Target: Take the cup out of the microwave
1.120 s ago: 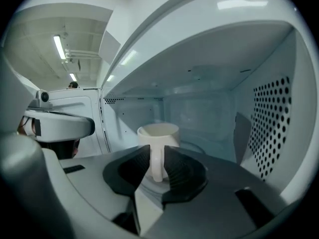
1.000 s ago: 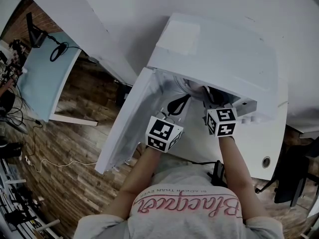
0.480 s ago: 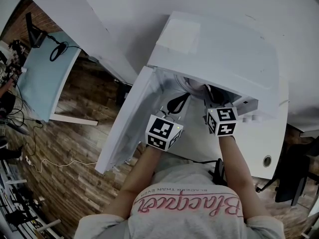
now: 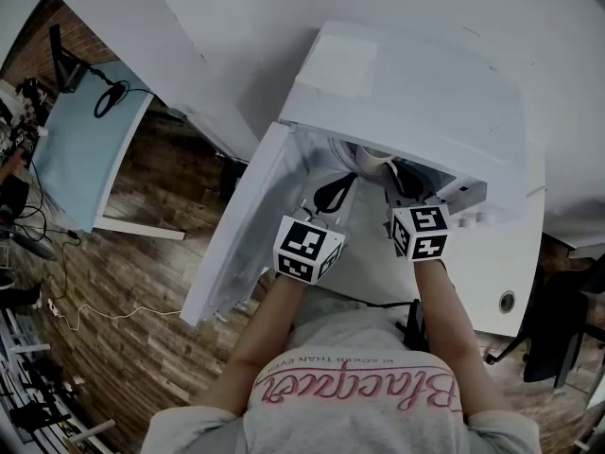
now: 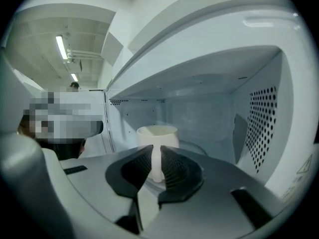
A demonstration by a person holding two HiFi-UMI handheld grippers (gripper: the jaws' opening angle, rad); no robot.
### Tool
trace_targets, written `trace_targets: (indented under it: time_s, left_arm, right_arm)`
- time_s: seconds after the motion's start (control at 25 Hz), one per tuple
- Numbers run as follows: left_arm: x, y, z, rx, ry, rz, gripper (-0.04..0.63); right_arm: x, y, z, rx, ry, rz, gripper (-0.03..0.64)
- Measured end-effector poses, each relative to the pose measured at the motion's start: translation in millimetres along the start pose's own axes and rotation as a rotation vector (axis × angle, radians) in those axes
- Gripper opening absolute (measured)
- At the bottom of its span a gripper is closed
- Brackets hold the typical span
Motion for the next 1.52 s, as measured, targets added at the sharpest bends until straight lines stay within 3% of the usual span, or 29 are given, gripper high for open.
trace_targets:
  time_s: [1.52]
  left_arm:
    - [-14,-32,59,-0.076,-0.005,0.043,0.005]
  right_arm:
    - [-4,-92,-5,-0.109,0.015,0.009,0.052]
Point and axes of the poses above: the fingertips, and each gripper's own axes: y forward along the fingers, z to its right, x out of its underside, the point moved 2 cm from there along -y, backward along the fingers, and after that the axes turned 14 degrees about x, right-handed, at the moved point
